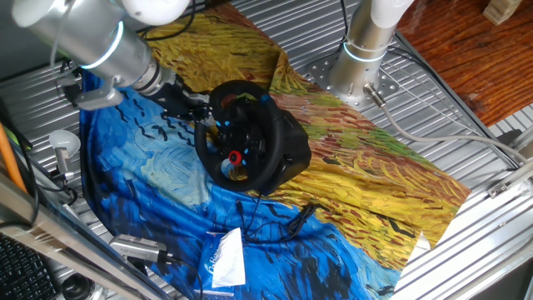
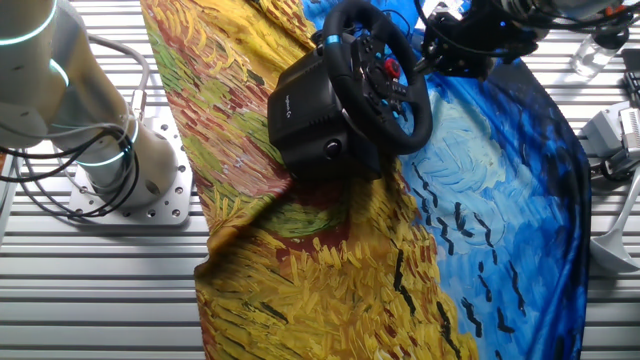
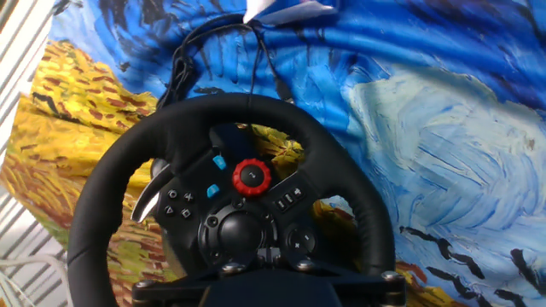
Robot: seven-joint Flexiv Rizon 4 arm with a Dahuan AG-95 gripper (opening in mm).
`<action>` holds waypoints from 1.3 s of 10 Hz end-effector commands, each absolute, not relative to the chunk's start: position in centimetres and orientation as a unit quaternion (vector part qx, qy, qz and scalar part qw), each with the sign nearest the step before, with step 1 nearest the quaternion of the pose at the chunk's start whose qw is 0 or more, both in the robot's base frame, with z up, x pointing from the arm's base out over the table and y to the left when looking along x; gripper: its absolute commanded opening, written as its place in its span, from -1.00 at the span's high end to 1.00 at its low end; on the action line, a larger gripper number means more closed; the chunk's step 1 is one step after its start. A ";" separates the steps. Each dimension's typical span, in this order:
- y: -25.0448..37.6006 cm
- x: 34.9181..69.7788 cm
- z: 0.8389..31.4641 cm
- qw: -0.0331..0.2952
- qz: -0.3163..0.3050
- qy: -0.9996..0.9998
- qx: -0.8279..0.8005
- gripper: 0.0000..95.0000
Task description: Rotate the steering wheel 90 degrees counterclockwise
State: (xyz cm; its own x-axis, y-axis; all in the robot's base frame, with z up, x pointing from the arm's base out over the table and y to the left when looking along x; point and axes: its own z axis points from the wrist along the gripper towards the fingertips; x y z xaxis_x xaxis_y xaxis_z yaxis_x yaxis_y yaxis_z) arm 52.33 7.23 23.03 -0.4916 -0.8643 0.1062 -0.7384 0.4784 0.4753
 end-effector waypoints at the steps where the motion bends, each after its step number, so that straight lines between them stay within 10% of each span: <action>1: 7.2 52.3 23.0 0.171 -0.191 -0.830 0.496 1.00; 8: 7.5 51.3 24.0 0.173 -0.205 -0.801 0.535 1.00; 9: 7.8 50.5 24.6 0.174 -0.202 -0.799 0.539 0.60; 11: 8.3 48.0 25.5 0.174 -0.210 -0.791 0.548 0.60; 12: 8.5 46.8 25.8 0.176 -0.212 -0.788 0.550 0.20; 13: 8.6 46.0 25.9 0.177 -0.216 -0.784 0.554 0.20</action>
State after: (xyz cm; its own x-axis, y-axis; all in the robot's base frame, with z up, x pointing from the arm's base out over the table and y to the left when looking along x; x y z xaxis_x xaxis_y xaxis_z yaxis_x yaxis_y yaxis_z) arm 45.04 8.52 25.74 -0.3228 -0.9459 0.0321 -0.7985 0.2904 0.5273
